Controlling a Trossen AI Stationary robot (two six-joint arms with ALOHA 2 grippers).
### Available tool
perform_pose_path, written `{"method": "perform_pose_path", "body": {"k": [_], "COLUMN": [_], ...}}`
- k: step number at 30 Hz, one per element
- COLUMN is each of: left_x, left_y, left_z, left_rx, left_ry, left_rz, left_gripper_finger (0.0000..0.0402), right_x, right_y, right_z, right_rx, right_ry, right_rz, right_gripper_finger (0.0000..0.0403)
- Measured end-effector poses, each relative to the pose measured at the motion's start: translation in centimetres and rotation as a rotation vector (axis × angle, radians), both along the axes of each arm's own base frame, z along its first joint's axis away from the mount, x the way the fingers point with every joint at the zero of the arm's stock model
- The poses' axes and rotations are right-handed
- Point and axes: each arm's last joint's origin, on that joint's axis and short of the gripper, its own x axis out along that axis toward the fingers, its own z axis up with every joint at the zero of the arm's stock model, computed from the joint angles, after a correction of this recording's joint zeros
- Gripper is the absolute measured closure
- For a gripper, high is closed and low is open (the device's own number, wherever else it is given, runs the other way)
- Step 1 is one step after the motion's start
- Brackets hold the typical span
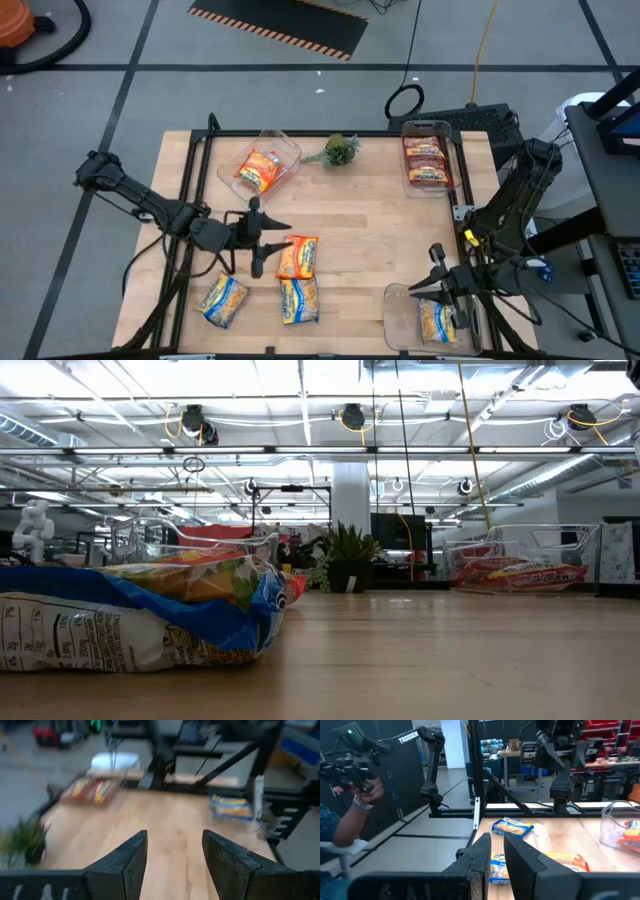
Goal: Sort Maruchan noodles
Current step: Put the orange noodle pack into the top left transparent bin
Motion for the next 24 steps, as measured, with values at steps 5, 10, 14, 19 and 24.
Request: {"method": "perform_pose_path", "body": {"k": [5,10,14,19,24], "left_x": [1.0,2.5,3.7,4.3,3.8], "left_y": [-1.2,-2.0,-2.8,-3.8,-4.2], "left_z": [0.5,0.5,-0.3,-0.9,-1.3], "left_rx": [0.065,0.053,0.054,0.040,0.011], "left_ry": [-0.042,0.019,0.130,0.271,0.346], "left_rz": [-0.029,-0.011,0.005,0.002,0.024], "left_gripper_finger": [0.0206,0.0206,0.0206,0.0206,0.0206], "right_x": [0.5,1.2,1.7,2.1,2.5], "right_y": [-0.4,-0.9,-1.5,-2.4,-2.8], "right_z": [0.0,0.0,0.3,0.9,1.8], "right_rx": [-0.027,-0.046,-0.033,-0.007,-0.022], "right_ry": [-0.005,-0.007,-0.013,-0.028,-0.043], "right_rz": [-0.017,-0.054,-0.074,-0.070,-0.083], "right_gripper_finger": [0.0353,0.0353,0.0353,0.0353,0.0353]}}
